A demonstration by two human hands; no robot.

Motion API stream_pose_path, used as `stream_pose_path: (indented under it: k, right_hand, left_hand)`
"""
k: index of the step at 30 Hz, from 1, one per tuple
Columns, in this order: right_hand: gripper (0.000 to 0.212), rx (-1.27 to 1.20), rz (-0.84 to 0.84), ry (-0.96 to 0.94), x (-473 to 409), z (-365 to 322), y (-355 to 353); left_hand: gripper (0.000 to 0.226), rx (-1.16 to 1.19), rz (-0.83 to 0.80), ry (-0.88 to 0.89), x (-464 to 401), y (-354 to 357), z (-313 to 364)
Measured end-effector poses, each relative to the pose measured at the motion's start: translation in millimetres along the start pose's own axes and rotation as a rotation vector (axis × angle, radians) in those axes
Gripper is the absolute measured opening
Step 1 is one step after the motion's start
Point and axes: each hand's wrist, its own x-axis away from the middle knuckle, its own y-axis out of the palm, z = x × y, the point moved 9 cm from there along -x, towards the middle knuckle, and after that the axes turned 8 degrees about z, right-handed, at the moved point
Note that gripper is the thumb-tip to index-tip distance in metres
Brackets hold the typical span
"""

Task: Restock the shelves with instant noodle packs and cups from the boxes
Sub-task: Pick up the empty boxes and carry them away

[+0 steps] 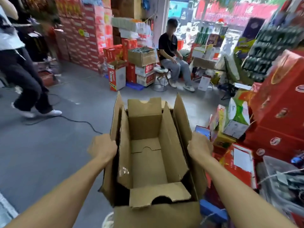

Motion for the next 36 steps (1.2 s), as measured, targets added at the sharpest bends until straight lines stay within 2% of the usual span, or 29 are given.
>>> stream_pose_path:
  k: [4,9,18,29,36]
  right_hand:
    - [0.022,-0.023,-0.014,-0.009,-66,-41,27]
    - [0.023,-0.026,-0.041,0.033,-162,-107,64]
    - [0.025,-0.045,-0.033,0.079,-302,-214,90]
    - [0.018,-0.043,-0.048,0.045,-455,-304,125]
    - [0.013,-0.069,-0.107,-0.045,-600,-369,161]
  left_hand:
    - [0.016,0.017,0.004,-0.011,-78,30,7]
    - [0.015,-0.013,-0.026,0.056,-202,67,24]
    - [0.013,-0.031,-0.053,0.144,-394,94,57]
    - [0.013,-0.028,-0.059,0.111,-557,139,93]
    - [0.015,-0.012,-0.056,0.043,-680,185,125]
